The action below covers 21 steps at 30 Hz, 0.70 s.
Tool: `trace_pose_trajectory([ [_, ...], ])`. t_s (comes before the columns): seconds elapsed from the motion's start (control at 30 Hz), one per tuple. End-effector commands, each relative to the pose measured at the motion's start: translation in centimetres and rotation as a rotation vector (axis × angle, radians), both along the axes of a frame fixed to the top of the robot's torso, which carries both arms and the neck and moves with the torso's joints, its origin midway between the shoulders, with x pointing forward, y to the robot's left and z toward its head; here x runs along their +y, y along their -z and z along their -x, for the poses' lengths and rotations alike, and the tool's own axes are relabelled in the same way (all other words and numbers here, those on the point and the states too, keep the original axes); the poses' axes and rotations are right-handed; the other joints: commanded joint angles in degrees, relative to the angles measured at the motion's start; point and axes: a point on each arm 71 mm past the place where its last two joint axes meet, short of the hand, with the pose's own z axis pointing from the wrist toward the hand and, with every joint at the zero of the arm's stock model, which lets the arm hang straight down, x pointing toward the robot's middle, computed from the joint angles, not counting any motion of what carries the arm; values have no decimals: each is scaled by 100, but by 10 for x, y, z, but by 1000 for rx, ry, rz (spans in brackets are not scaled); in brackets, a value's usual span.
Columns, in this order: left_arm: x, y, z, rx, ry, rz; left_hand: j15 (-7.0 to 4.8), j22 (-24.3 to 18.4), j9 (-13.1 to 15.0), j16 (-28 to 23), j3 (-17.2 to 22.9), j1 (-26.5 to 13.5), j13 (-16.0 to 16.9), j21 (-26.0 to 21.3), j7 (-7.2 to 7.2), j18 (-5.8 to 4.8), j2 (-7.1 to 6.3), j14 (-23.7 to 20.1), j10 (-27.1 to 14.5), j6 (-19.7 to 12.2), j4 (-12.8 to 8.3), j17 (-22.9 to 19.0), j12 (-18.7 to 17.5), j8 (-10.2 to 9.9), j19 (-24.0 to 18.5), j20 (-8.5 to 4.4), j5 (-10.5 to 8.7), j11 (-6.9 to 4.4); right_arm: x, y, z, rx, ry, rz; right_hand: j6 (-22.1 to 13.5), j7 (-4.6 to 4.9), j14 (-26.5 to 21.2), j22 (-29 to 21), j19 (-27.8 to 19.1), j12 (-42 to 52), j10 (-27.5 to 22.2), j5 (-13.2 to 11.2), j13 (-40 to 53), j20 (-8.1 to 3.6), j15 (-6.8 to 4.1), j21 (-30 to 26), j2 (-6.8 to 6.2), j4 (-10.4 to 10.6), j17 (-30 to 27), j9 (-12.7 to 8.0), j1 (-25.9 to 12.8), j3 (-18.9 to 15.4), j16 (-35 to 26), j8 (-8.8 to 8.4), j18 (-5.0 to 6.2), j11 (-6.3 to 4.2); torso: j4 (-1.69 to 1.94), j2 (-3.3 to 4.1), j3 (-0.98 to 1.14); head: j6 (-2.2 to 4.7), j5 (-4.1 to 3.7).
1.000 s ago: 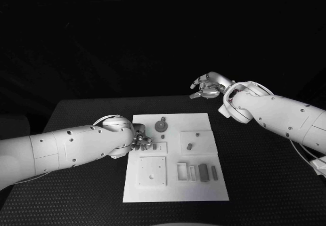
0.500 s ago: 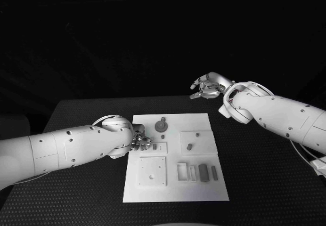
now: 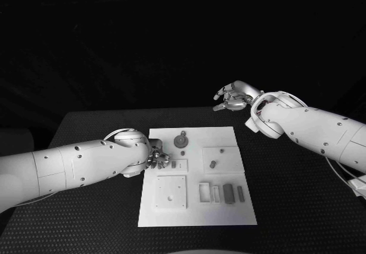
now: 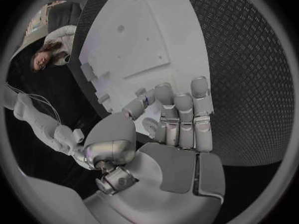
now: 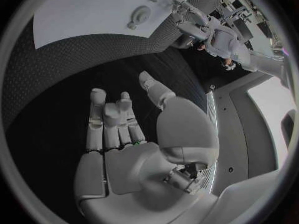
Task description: Assemble the parts on the task board
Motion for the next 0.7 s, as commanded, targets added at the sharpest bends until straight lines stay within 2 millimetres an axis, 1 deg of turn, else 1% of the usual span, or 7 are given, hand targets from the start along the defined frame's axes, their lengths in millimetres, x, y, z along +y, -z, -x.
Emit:
trace_pose_trajectory([
  [0.03, 1, 8, 4, 46, 11, -32, 4, 128, 2, 38, 257, -5, -8, 23, -551, 255, 76, -3, 8, 582, 154, -11, 38, 30, -19, -8, 31, -93, 2, 1, 1, 5, -16, 1, -1, 29, -32, 88, 3, 27, -21, -23, -8, -3, 7, -21, 47, -8, -8, -9, 22, -13, -33, 6, 89, 5, -2, 3, 0, -2, -2],
  [0.1, 2, 8, 3, 36, 8, -35, 5, 128, 2, 49, 277, -22, -15, 30, -553, 259, 83, -3, 10, 585, 151, -19, 50, 38, -18, -8, 50, -96, 2, 1, 0, 5, -16, 1, -1, 29, -32, 88, 3, 27, -21, -23, -8, -3, 7, -22, 48, -8, -9, -9, 23, -13, -33, 6, 89, 5, -6, 2, -1, -5, -2],
  [0.17, 3, 8, 3, 32, 3, -35, 7, 130, 3, 91, 342, -52, -30, 59, -569, 271, 71, 16, 32, 612, 154, -37, 88, 65, -5, -8, 154, -111, 2, 1, 0, 5, -16, 2, -1, 29, -32, 88, 3, 27, -22, -23, -9, -2, 7, -22, 48, -8, -9, -9, 23, -13, -33, 6, 89, 5, -7, 1, 2, -9, 3],
  [0.23, 3, 8, 2, 25, -3, -33, 5, 127, 5, 119, 388, -74, -37, 76, -582, 278, 67, 37, 55, 638, 155, -47, 117, 85, 11, -7, 185, -123, 2, 1, 0, 6, -16, 2, -1, 29, -32, 88, 3, 27, -22, -23, -9, -2, 7, -22, 48, -8, -9, -9, 22, -13, -33, 6, 89, 5, -5, 0, 6, -4, 8],
  [0.43, 7, 9, 1, 62, -54, 1, 10, 122, 7, 187, 603, -251, -73, 129, -610, 285, 109, 80, 97, 694, 158, -96, 193, 134, 56, 3, 76, -143, 2, 1, 1, 6, -17, 2, -1, 29, -32, 88, 2, 28, -22, -23, -10, -2, 7, -23, 48, -9, -9, -9, 25, -13, -33, 7, 89, 5, -3, -2, 12, -12, 16],
  [0.53, 6, 8, 1, 39, -24, -26, 11, 122, 7, 190, 617, -271, -78, 133, -610, 285, 114, 81, 98, 694, 158, -102, 197, 136, 59, 4, 70, -144, 2, 1, 1, 7, -17, 2, -1, 28, -32, 88, 2, 28, -22, -23, -10, -2, 7, -23, 48, -10, -9, -10, 28, -12, -33, 7, 89, 5, -4, 1, 2, -7, 13],
  [0.7, 1, 6, 2, -1, 34, -66, 3, 123, 8, 198, 648, -251, -92, 148, -611, 298, 35, 79, 91, 680, 149, -118, 206, 138, 69, -4, 84, -150, 2, 1, 1, 7, -18, 2, -1, 29, -33, 88, 2, 29, -22, -23, -10, -2, 7, -23, 48, -9, -9, -10, 28, -13, -33, 7, 89, 5, -1, 3, 4, -12, 12],
])
